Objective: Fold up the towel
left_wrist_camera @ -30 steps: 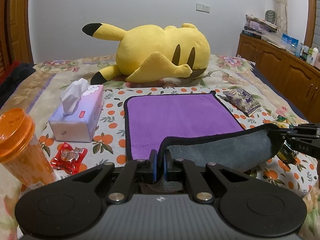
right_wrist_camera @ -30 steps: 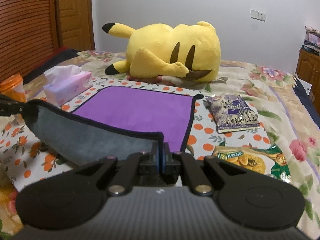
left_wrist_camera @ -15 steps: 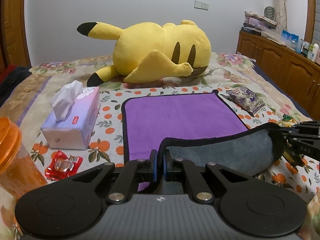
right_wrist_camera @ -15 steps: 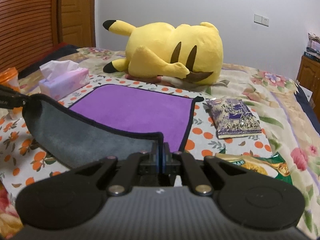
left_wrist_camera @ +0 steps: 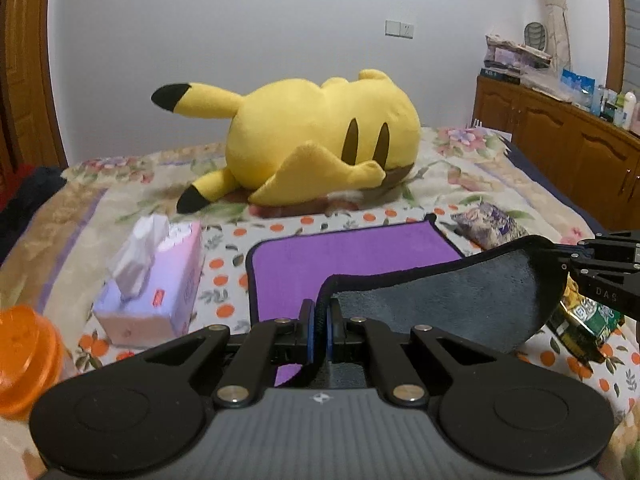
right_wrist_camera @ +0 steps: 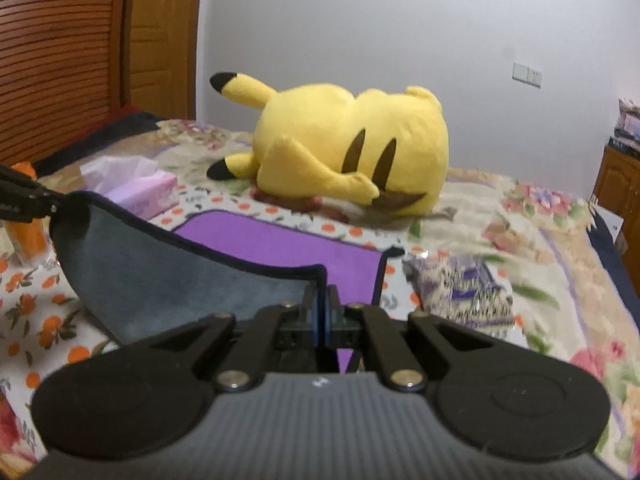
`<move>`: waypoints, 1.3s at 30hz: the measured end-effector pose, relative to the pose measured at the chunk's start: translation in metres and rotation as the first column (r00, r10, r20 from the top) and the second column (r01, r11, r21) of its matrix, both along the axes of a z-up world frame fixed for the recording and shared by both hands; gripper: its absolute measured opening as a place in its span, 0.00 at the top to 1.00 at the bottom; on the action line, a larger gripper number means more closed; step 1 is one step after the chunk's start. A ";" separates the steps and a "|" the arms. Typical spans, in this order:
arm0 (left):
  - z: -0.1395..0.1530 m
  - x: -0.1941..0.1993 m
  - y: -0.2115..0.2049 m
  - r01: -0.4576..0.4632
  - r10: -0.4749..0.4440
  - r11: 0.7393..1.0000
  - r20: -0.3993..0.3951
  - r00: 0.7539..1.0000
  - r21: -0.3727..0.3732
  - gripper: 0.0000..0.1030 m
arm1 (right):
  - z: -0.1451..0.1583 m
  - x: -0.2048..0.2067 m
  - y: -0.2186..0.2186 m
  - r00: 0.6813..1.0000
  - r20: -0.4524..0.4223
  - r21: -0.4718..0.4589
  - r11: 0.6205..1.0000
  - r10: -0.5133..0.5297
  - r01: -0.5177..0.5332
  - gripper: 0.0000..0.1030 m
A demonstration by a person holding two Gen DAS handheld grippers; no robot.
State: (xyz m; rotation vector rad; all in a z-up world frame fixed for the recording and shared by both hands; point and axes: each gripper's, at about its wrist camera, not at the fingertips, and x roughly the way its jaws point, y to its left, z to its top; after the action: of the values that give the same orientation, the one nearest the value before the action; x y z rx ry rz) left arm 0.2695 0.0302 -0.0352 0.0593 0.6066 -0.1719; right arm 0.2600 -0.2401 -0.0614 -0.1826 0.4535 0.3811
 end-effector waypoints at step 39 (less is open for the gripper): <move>-0.013 0.130 0.004 -0.110 0.108 0.994 0.050 0.993 0.025 0.92 | -0.022 0.123 0.018 0.995 -0.002 0.056 0.994 -0.095 0.095 0.97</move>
State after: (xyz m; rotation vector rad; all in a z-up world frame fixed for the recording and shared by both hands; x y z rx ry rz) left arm 0.3997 0.0337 -0.0477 0.0568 0.5622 -0.0561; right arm 0.3828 -0.2224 -0.0838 -0.1059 0.4489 0.2999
